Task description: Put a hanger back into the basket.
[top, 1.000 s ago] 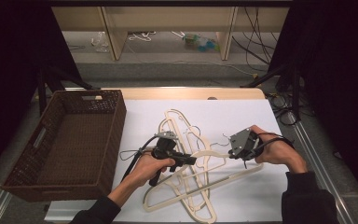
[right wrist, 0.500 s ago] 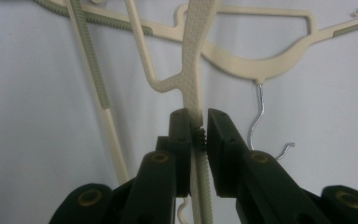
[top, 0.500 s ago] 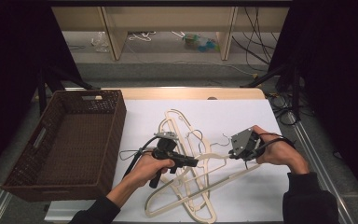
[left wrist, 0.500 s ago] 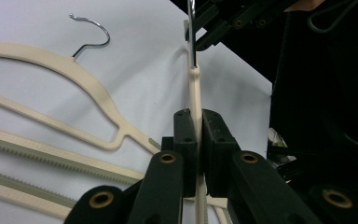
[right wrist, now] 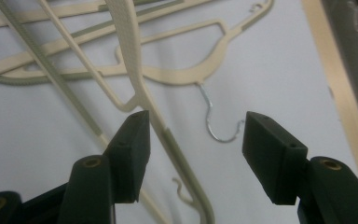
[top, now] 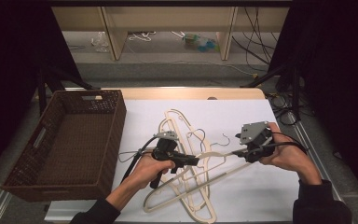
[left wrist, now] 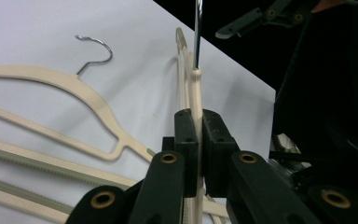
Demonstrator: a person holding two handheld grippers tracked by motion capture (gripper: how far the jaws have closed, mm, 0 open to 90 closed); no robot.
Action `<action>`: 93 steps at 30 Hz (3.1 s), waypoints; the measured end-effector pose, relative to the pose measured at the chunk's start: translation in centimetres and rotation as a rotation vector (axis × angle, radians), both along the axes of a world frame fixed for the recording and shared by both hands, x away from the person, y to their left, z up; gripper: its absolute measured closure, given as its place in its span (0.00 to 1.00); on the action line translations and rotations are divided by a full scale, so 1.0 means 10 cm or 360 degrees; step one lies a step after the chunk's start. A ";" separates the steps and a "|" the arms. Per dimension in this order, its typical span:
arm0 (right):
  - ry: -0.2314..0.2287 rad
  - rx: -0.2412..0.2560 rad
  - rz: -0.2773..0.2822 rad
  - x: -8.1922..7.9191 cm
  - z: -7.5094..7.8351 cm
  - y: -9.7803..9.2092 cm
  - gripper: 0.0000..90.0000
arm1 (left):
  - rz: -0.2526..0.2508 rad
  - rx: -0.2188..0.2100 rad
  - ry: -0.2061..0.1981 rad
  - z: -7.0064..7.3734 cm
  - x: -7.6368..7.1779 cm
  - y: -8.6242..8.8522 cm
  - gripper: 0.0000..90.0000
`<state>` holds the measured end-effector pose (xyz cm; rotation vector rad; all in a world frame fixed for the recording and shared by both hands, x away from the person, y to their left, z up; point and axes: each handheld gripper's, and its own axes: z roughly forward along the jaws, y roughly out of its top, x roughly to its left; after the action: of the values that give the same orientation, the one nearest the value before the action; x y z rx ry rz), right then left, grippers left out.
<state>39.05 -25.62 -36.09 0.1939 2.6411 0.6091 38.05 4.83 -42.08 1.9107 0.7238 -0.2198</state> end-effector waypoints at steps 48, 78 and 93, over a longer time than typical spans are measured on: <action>-0.0067 0.0743 -0.0442 -0.77 -0.49 0.24 0.32 | 0.0705 -0.0429 -0.0215 1.38 -0.16 1.78 0.96; -0.0023 0.0715 -0.0402 -0.76 -0.52 0.27 0.32 | 0.1044 -0.0299 -0.0125 1.24 -0.08 3.33 0.96; -0.0015 0.0715 -0.0399 -0.77 -0.52 0.28 0.33 | 0.1066 -0.0102 -0.0109 1.15 0.06 3.68 0.96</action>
<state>31.39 -22.82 -41.30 0.6388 2.3803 1.0990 38.60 41.61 -30.59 1.5097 1.2431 0.2384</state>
